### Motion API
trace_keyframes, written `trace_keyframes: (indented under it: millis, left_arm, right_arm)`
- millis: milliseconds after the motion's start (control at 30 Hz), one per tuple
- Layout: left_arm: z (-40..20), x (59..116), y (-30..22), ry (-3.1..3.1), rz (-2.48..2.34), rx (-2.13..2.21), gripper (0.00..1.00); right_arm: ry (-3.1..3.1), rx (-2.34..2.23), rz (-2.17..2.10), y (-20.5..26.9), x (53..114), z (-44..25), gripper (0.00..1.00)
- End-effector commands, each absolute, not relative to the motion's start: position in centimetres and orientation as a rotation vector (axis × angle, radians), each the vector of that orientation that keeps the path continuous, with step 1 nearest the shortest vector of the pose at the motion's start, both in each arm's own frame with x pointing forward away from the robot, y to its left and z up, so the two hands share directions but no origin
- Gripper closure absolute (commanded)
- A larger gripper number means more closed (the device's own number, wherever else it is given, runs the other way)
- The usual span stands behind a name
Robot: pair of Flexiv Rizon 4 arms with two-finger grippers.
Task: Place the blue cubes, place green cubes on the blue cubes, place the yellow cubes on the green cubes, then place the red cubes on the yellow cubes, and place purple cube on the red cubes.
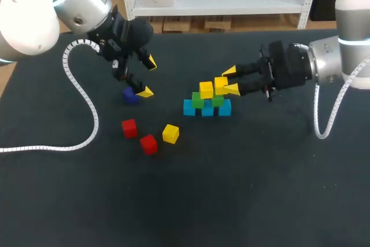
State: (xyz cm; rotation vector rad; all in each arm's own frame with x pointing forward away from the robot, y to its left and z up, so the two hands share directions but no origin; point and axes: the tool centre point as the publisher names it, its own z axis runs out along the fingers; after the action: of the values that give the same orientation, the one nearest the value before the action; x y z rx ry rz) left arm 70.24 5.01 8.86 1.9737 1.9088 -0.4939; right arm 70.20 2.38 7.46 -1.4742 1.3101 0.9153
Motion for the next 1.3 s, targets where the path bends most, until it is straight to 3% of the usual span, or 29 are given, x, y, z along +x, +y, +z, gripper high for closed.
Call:
trace_keyframes:
  millis: [33,1300]
  left_arm:
    - [8.8,70.4,5.1,1.905,-0.497,1.976,0.0]
    - [8.8,70.4,5.1,1.905,-0.497,1.976,0.0]
  right_arm:
    - [1.308,-1.474,0.924,2.3,70.6,7.1,1.0]
    - [1.313,-1.459,0.953,2.5,71.0,5.9,1.0]
